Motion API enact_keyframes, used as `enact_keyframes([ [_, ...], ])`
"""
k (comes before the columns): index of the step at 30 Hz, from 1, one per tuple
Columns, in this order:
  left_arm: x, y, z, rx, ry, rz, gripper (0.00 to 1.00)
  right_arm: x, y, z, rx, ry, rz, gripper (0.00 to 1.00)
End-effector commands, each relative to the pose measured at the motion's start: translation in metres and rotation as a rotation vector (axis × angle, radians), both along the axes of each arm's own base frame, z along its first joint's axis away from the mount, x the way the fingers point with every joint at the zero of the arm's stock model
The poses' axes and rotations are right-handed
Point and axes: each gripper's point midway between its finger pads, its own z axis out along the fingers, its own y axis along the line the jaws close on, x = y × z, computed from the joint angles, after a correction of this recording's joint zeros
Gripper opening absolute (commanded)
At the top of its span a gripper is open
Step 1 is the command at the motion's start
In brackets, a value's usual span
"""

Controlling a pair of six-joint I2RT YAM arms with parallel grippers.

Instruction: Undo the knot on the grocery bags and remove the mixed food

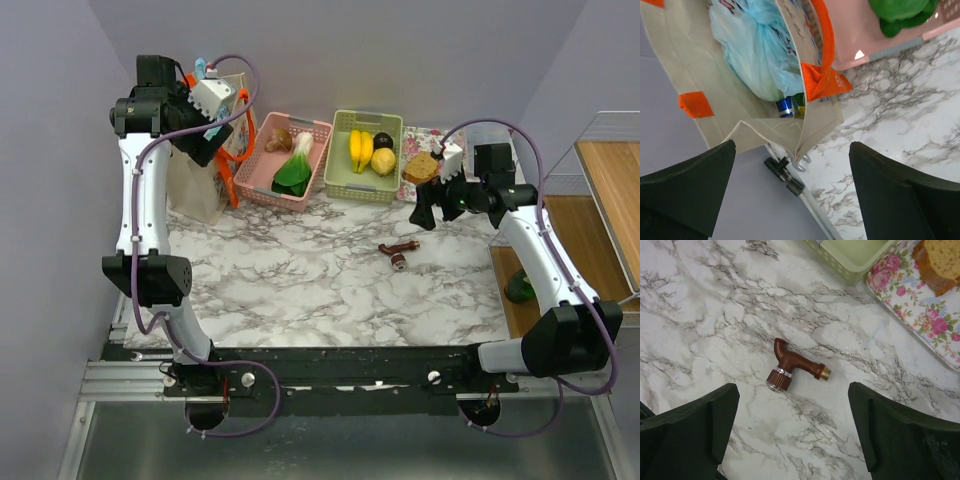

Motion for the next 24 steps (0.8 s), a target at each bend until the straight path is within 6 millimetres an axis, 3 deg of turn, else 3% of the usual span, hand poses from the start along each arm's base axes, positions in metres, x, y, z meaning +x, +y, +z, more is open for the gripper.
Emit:
enact_keyframes([
  [1,0.012,0.018,-0.041,0.121,0.082,-0.044,0.98,-0.009,0.001,0.001,-0.001,0.017,0.029,1.0],
  [6,0.0,0.033,-0.084,0.173,0.203,-0.091,0.95,-0.011,0.0,-0.007,-0.016,0.039,0.038,1.0],
  [8,-0.006,0.039,-0.093,0.185,0.233,-0.091,0.9,-0.01,0.0,-0.01,-0.018,0.045,0.039,1.0],
  [11,-0.021,0.039,-0.096,0.183,0.273,-0.097,0.74,-0.008,0.001,-0.011,-0.012,0.049,0.034,1.0],
  [16,-0.064,0.029,-0.094,0.112,0.342,-0.071,0.31,-0.006,0.002,-0.011,0.0,0.045,0.034,1.0],
  [19,-0.09,0.018,-0.094,0.044,0.373,-0.038,0.0,-0.004,0.004,-0.012,0.007,0.045,0.038,1.0],
  [24,-0.132,0.002,-0.091,-0.08,0.43,0.049,0.0,-0.001,0.008,-0.015,0.026,0.069,0.05,1.0],
])
